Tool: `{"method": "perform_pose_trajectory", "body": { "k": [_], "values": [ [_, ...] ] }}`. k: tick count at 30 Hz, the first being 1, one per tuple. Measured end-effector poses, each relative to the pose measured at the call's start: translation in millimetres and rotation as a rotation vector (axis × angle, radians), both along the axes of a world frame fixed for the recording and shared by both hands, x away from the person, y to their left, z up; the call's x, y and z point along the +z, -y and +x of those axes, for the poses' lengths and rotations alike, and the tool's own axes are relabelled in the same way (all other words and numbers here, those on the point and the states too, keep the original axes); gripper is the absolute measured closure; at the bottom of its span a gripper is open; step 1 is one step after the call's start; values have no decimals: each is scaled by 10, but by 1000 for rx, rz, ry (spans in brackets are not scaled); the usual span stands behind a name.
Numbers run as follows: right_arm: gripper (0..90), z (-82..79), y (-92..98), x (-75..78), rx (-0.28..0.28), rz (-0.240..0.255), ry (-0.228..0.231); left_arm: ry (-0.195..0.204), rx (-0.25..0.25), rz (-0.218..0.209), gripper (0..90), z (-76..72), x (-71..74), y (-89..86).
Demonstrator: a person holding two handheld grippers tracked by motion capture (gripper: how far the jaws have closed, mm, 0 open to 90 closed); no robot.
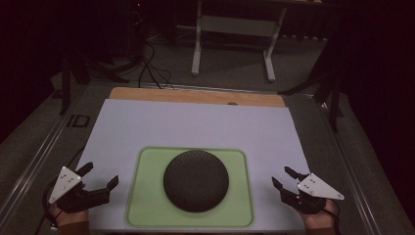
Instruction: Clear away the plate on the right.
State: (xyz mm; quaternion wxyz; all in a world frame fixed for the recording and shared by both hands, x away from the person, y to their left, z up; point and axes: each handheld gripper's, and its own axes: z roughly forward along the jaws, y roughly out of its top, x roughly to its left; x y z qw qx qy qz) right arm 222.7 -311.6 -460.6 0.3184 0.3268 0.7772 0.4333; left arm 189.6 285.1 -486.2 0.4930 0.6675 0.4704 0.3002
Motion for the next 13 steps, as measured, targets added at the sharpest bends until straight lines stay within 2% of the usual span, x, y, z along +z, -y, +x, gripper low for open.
{"method": "perform_pose_trajectory", "body": {
  "k": [3, 5, 6, 13],
  "values": [
    [282, 25, 95, -38, -52, 16, -21, 0, 3, 3, 38, -3, 3, -1],
    [282, 25, 95, -38, -52, 16, -21, 1, 5, 4, 38, -3, 3, 0],
    [187, 32, 167, -72, -92, 34, -38, 2, 11, 5, 38, -6, 4, 1],
    [140, 49, 257, -104, -145, 60, -42, -3, 23, 13, 38, -7, 0, -5]
  ]
}}
